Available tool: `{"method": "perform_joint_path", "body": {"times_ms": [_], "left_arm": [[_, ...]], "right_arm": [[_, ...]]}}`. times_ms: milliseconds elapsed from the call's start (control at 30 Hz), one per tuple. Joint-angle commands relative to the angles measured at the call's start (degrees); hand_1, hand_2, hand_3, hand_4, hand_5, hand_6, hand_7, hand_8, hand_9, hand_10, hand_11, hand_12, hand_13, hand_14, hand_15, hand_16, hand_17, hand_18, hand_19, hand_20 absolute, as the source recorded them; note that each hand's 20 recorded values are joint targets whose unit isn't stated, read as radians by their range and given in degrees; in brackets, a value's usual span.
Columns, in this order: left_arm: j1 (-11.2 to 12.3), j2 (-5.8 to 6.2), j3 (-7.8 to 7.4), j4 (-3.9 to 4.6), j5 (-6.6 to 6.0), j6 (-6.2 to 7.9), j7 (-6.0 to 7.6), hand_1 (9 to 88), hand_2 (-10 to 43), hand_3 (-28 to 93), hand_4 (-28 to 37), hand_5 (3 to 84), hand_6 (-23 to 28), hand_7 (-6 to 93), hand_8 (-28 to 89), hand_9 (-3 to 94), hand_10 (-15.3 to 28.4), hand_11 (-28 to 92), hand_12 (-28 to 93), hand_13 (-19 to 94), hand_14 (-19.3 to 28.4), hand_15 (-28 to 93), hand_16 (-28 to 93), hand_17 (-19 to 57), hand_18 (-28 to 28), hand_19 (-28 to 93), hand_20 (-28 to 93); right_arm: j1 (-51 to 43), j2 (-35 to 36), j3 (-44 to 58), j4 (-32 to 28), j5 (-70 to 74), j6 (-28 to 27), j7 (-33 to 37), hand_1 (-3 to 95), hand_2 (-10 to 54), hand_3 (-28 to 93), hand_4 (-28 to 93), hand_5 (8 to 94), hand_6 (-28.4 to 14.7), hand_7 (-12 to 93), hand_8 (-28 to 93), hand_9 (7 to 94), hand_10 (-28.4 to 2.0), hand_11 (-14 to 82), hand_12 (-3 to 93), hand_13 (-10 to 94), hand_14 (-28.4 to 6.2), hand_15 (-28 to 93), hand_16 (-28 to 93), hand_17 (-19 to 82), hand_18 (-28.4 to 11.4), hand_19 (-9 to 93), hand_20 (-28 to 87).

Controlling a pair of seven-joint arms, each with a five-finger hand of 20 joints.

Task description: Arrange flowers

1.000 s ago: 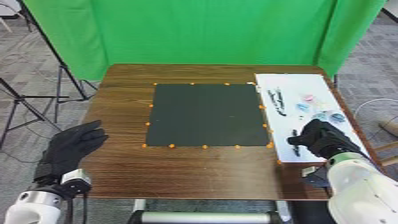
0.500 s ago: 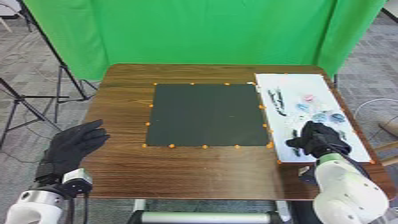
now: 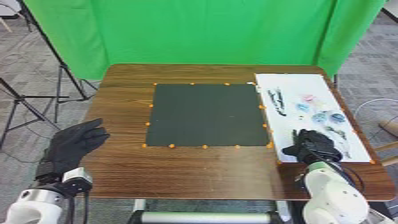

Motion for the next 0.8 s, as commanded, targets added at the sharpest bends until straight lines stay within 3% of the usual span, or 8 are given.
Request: {"method": "perform_joint_path", "body": {"times_ms": [33, 433, 700, 800], "left_arm": [[-0.55, -0.14, 0.51, 0.16, 0.20, -0.69, -0.95, 27.5, 9.2, 79, -14.5, 47.1, 14.6, 14.0, -8, 40.1, 22.8, 39, 10, 30, 28.4, 61, -13, -8.3, 21.5, 59, 17], [-0.12, -0.25, 0.05, 0.06, 0.22, -0.72, -0.73, 27.7, 9.2, 79, -14.3, 47.2, 14.6, 14.1, -8, 40.2, 22.8, 39, 10, 30, 28.4, 62, -13, -8.3, 21.6, 59, 17], [-0.17, -0.30, 0.03, 0.08, 0.19, -0.83, -0.67, 27.7, 9.2, 79, -14.2, 47.2, 14.6, 14.1, -8, 40.2, 22.8, 39, 10, 30, 28.4, 62, -13, -8.3, 21.6, 60, 17], [-0.36, -0.25, 0.06, 0.18, 0.19, -0.93, -0.61, 27.7, 9.2, 79, -14.2, 47.2, 14.6, 14.2, -8, 40.2, 22.8, 39, 10, 30, 28.4, 62, -13, -8.3, 21.6, 60, 17]], "right_arm": [[1.64, -1.85, -4.25, 3.74, -4.02, -1.07, 2.75, 34.2, -8.9, 72, -26, 64.9, -14.1, 23, -9, 62.8, -23.9, 42.2, 21.2, 61, -17.5, 79, 23, 32, -28.0, 89, -1], [0.50, -3.60, -4.24, 8.57, -5.28, -5.88, 5.19, 40.2, -9.5, 73, -27, 69.5, -11.4, 29, -9, 69.2, -21.7, 45.1, 22.8, 67, -14.1, 78, 23, 38, -26.7, 92, -5], [-1.26, -4.04, -3.18, 10.89, -4.72, -6.19, 5.95, 42.4, -9.5, 74, -28, 70.3, -10.1, 32, -9, 70.4, -21.0, 46.8, 23.3, 69, -12.9, 77, 24, 41, -25.8, 93, -6], [-1.50, -4.20, -3.21, 11.00, -4.46, -6.30, 5.81, 44.3, -9.5, 72, -28, 70.5, -9.5, 32, 5, 71.7, -20.5, 47.1, 23.3, 70, -12.2, 77, 24, 42, -25.4, 93, -8]]}}
